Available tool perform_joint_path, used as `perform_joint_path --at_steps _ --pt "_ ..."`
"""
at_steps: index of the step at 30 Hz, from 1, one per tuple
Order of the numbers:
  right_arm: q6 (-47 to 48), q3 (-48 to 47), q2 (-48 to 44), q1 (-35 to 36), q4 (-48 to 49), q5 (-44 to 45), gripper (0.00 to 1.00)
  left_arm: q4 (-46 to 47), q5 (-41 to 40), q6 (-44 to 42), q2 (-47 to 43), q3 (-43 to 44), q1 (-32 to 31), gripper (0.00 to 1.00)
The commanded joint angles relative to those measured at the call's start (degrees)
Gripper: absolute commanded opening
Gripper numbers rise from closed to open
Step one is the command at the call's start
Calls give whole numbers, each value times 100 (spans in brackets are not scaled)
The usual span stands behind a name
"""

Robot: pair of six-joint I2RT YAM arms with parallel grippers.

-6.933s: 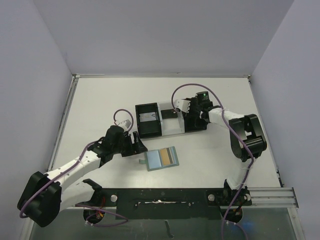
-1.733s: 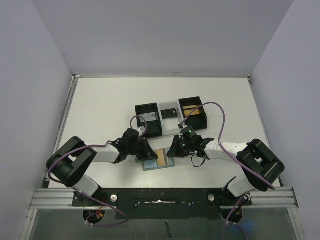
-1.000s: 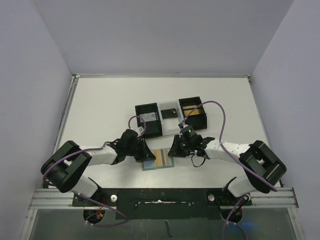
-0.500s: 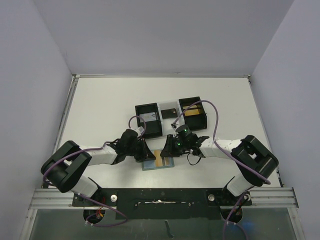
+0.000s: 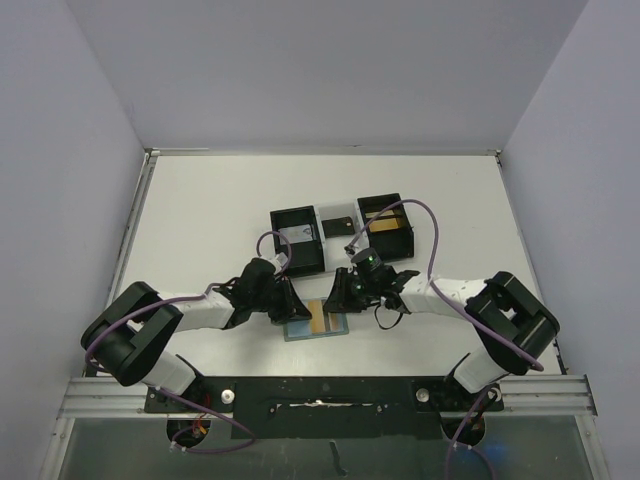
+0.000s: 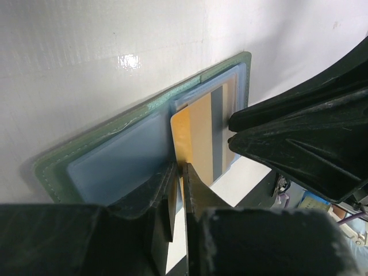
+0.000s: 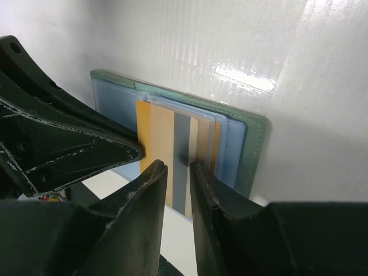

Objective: Take the credit cards out of the card holder

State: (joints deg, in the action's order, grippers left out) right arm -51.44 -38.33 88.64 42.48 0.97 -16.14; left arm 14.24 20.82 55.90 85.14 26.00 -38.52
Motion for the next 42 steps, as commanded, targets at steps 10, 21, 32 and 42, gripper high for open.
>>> perform_joint_path --at_steps 10,21,32,42 --pt "239 -197 258 27 -264 -57 25 159 14 -54 -118 37 36 10" --pt "143 -52 395 19 117 -391 24 1010 208 354 170 -280 38 25" --pt "146 -17 413 -18 100 -448 24 1089 112 402 9 -445 115 4" --pt "149 -84 322 -29 -233 -67 24 -156 -554 -61 -786 -463 172 0"
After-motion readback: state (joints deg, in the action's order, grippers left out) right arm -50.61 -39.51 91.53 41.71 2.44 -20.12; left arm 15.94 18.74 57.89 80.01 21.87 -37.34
